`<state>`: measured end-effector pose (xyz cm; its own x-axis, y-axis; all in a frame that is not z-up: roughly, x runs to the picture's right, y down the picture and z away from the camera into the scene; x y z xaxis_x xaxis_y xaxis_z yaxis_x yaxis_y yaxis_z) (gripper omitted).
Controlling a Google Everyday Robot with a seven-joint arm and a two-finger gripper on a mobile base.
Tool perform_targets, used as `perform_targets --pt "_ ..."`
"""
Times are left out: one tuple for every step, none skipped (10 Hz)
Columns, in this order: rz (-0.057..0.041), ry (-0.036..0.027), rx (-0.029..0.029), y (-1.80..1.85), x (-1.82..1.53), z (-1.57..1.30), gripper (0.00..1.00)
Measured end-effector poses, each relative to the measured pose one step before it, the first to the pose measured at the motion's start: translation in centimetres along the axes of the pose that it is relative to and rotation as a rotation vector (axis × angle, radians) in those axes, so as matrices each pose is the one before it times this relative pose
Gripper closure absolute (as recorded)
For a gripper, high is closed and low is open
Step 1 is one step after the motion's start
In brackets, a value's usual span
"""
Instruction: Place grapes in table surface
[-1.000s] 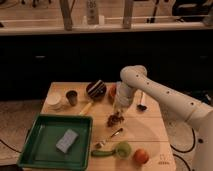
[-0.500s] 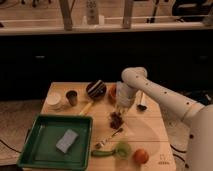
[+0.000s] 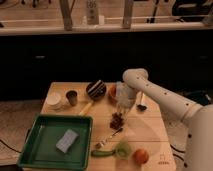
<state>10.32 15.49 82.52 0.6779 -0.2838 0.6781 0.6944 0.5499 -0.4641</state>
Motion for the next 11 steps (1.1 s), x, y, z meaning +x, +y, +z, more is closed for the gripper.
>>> perform_targets --pt "0.00095 0.00208 -0.00076 0.048 0.017 0.061 0.2" --pt "-0.00115 0.0025 0.0003 -0.01 -0.01 -0.012 0.2" --pt "-0.0003 0.00326 0.00554 -0.046 0.039 -0.075 0.2" --pt "-0.00076 0.00334 0.00037 0.126 0.041 -0.115 0.2" --pt "-0.00165 0.0025 0.00154 -0.004 0.015 -0.105 0.2" --pt "-0.00174 0.00111 0.00184 0.013 0.021 -0.143 0.2" --pt "0.00046 0.00235 0.00085 0.125 0.138 -0.261 0.2" --pt "-0.00264 0.00076 -0.0008 0.069 0.061 -0.174 0.2" --pt "-0.00331 0.00113 -0.00111 0.018 0.053 -0.165 0.2" --pt "-0.00445 0.00179 -0.00051 0.069 0.11 -0.288 0.2" --pt "-0.00268 0.00164 -0.00024 0.097 0.11 -0.195 0.2"
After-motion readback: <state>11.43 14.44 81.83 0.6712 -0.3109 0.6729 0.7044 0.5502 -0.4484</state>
